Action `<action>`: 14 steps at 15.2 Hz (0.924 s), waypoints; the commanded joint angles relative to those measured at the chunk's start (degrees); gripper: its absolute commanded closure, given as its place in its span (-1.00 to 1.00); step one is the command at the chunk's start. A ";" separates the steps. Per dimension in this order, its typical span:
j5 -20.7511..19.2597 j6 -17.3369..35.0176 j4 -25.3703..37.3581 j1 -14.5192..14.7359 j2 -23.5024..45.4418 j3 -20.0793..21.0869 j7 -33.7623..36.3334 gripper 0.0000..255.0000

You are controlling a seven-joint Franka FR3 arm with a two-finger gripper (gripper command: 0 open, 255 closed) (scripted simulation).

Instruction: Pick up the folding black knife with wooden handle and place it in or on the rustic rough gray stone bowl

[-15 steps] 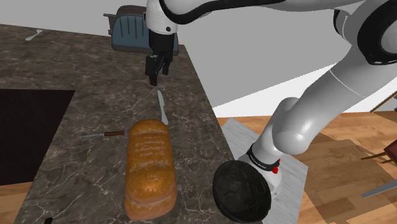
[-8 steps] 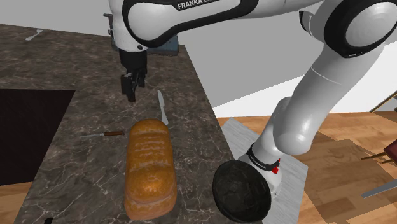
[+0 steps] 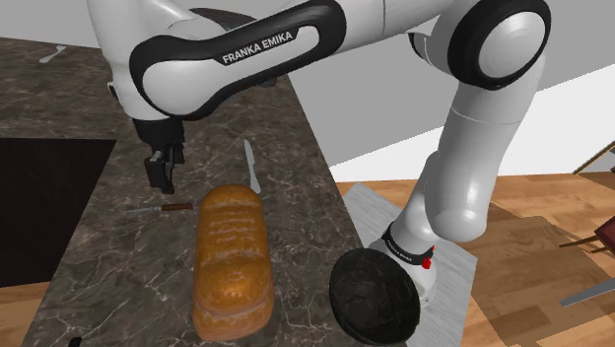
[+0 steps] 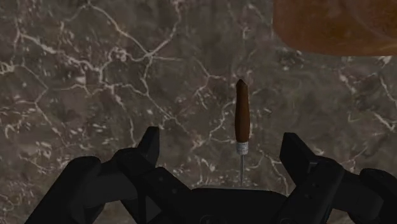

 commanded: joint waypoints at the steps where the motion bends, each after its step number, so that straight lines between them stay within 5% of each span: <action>1: -1.87 0.69 2.26 1.53 3.45 0.63 -0.47 -1.00; 14: -4.81 5.84 2.10 3.50 9.15 0.60 -0.21 -1.00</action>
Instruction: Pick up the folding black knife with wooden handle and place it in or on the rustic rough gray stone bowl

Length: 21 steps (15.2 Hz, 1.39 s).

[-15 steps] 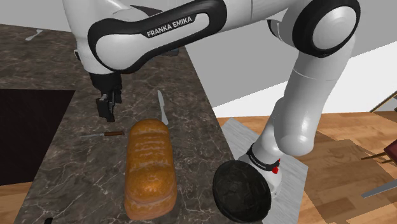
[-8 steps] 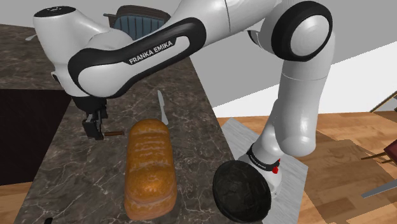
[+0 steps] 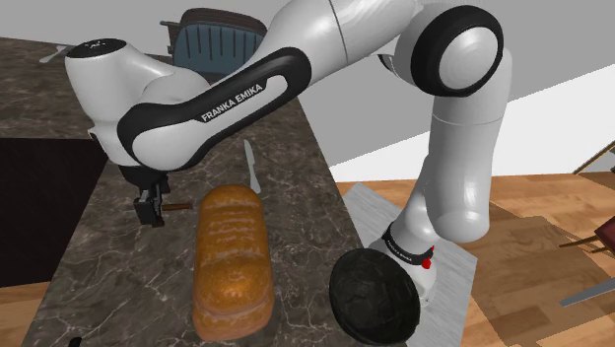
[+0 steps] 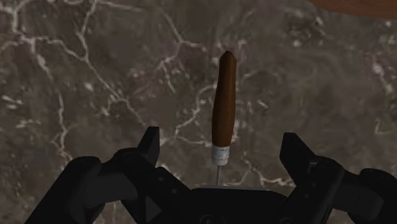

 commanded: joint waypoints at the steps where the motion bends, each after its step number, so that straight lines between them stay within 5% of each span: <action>1: -0.03 0.11 -0.03 0.03 0.07 -0.01 0.04 -1.00; 5: -0.03 0.10 -0.03 0.03 0.06 -0.01 0.04 -1.00; 6: -0.03 0.10 -0.03 0.03 0.06 -0.01 0.04 1.00; 21: 0.93 -3.66 1.78 -0.24 -2.03 0.44 -0.58 1.00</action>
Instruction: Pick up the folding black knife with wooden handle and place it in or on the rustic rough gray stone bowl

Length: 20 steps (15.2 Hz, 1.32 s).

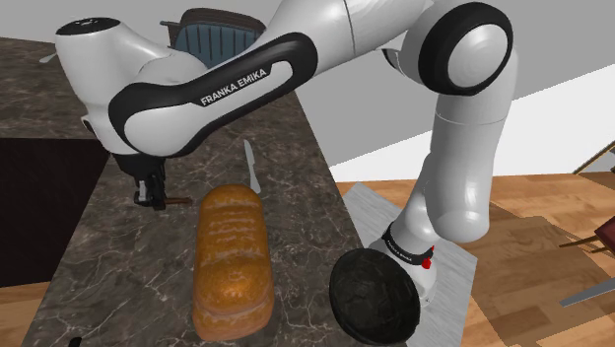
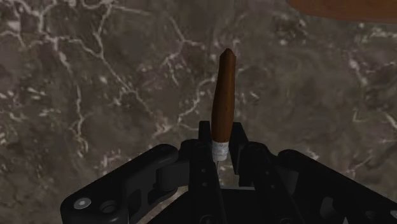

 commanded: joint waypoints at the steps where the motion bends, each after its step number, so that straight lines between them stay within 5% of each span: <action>1: 0.34 -1.27 0.52 -0.10 -0.77 0.15 -0.20 1.00; 20: 2.22 -14.31 9.93 -0.23 -4.70 0.94 -1.51 1.00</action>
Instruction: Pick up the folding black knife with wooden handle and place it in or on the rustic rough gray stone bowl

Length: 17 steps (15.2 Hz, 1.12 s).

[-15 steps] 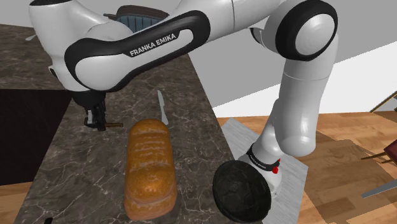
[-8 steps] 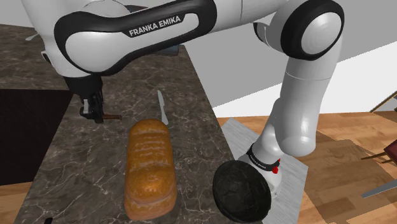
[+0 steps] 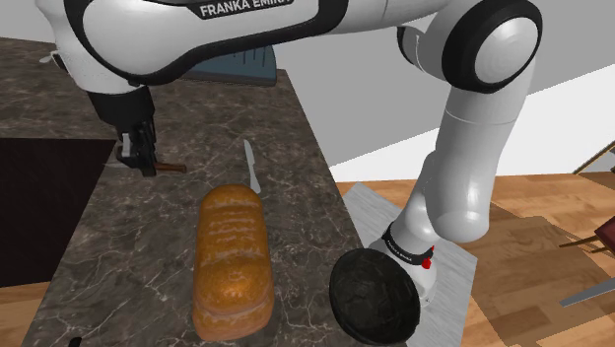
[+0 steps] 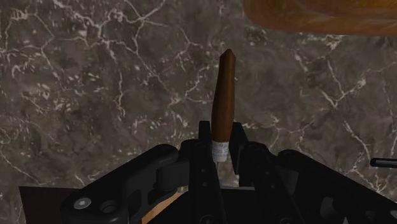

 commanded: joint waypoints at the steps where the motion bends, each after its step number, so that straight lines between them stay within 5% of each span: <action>1: 0.09 -1.69 1.54 0.10 -0.15 0.07 -0.03 1.00; 7: 0.25 -5.86 5.50 0.30 -0.38 0.20 -0.20 1.00; 17: 9.15 0.35 -22.22 -0.21 -23.58 2.12 -0.04 1.00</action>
